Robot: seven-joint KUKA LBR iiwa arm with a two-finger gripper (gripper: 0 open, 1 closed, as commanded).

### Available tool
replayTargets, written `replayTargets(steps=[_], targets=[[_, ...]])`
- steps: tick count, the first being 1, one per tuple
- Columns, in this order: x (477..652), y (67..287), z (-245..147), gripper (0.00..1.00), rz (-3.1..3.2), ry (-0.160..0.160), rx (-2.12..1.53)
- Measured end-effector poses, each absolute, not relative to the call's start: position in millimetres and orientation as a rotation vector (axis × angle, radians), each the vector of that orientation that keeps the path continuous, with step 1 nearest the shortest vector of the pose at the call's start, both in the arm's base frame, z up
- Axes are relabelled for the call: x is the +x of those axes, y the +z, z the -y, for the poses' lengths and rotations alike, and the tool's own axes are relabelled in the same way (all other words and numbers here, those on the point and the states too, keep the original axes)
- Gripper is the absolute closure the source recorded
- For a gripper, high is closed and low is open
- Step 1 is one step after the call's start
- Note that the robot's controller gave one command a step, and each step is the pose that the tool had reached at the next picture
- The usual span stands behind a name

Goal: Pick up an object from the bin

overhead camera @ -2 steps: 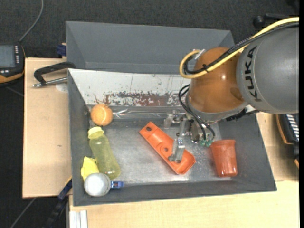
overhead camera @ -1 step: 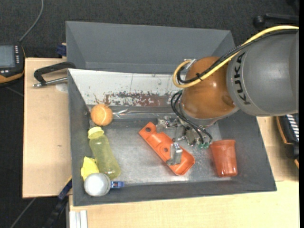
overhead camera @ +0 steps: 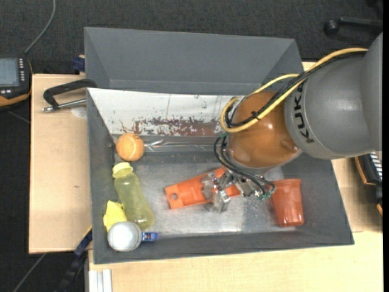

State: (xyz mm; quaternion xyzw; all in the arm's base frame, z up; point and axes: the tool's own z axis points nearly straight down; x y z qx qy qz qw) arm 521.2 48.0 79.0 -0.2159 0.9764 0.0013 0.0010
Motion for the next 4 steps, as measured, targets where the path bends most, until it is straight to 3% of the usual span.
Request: replayTargets(steps=[1,2,3,4], targets=[[521.2,79.0,-48.0,1.0,-3.066,0.004,-0.678],[554.0,89.9,-55.5,1.0,-3.068,0.006,-0.663],[577.2,121.7,-43.3,1.0,-3.071,0.007,-0.629],[578.2,174.8,-41.5,1.0,-3.084,0.007,-0.582]])
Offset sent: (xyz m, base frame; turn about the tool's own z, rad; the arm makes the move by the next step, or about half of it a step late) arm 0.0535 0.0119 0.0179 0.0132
